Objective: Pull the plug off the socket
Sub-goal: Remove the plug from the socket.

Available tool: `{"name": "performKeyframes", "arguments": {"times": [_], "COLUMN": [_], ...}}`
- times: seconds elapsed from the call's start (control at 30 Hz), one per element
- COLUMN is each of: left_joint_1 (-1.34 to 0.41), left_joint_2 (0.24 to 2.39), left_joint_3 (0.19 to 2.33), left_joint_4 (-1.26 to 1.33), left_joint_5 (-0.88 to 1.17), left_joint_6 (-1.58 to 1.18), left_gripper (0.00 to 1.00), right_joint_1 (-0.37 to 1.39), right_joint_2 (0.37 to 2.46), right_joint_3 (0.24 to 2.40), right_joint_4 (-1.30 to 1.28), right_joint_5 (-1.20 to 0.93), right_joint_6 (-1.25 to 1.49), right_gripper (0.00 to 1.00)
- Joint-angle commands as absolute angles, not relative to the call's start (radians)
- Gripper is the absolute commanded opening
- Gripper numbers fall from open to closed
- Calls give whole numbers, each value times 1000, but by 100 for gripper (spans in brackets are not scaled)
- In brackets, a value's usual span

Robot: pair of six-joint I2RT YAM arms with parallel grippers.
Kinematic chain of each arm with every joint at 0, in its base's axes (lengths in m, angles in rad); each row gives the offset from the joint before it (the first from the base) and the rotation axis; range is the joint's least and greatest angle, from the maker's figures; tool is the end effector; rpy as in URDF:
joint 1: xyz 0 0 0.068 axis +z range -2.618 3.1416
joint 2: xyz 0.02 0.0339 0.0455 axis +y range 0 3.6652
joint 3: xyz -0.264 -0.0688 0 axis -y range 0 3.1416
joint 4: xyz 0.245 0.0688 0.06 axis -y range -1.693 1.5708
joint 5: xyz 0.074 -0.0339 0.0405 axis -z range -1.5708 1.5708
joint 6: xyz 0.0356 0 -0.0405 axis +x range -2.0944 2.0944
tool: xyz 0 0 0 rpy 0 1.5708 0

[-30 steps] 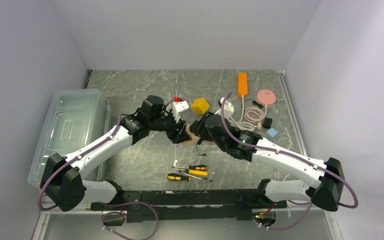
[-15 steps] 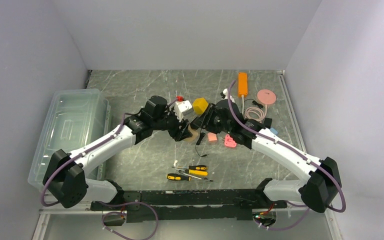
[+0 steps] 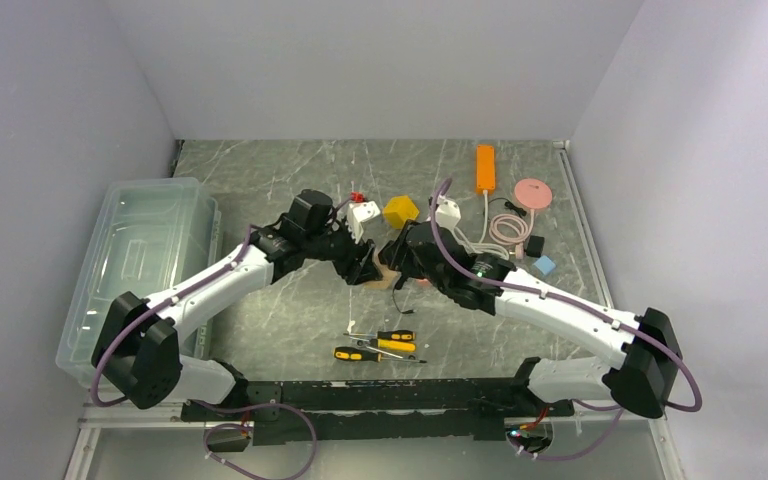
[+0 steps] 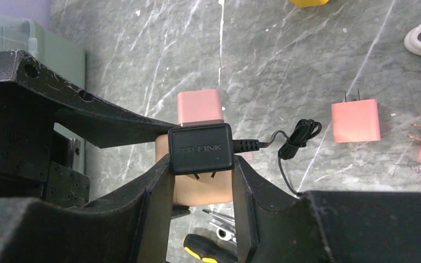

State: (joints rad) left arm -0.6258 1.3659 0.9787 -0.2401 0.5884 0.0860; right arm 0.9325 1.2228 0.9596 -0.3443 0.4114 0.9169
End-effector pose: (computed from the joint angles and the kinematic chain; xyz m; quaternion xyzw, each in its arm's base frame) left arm 0.2313 -0.1916 0.2742 0.4206 0.7532 -0.3649 0.3503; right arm 0.1721 0.2081 0.2950 0.0878 0.8683 0.2531 0.4176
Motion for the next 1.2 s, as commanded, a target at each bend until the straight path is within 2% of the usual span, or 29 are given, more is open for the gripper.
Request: {"name": "performKeyframes", "arguments": {"times": [0.0, 0.1, 0.23, 0.33, 0.47, 0.83, 0.97, 1.07, 1.17], "left_joint_1": [-588, -608, -636, -657, -655, -618, -617, -603, -547], "left_joint_2": [1375, 1368, 1359, 1370, 1376, 1363, 1321, 1305, 1325], "left_joint_3": [1003, 999, 989, 995, 1001, 1010, 994, 988, 1010], "left_joint_4": [-248, -262, -270, -288, -284, -274, -252, -232, -233], "left_joint_5": [439, 397, 363, 341, 335, 402, 395, 390, 425], "left_joint_6": [110, 133, 163, 181, 154, 123, 101, 65, 9], "left_gripper": [0, 0, 0, 0, 0, 0, 0, 0, 0], "right_joint_1": [909, 827, 670, 628, 633, 724, 723, 698, 599], "right_joint_2": [1205, 1204, 1200, 1227, 1236, 1156, 1137, 1130, 1144], "right_joint_3": [1009, 994, 937, 948, 970, 921, 981, 1059, 1113], "right_joint_4": [-407, -381, -288, -294, -312, -351, -458, -556, -604], "right_joint_5": [451, 329, 66, -17, -3, 198, 324, 426, 376], "right_joint_6": [918, 922, 948, 940, 913, 934, 878, 808, 727], "right_gripper": [0, 0, 0, 0, 0, 0, 0, 0, 0]}}
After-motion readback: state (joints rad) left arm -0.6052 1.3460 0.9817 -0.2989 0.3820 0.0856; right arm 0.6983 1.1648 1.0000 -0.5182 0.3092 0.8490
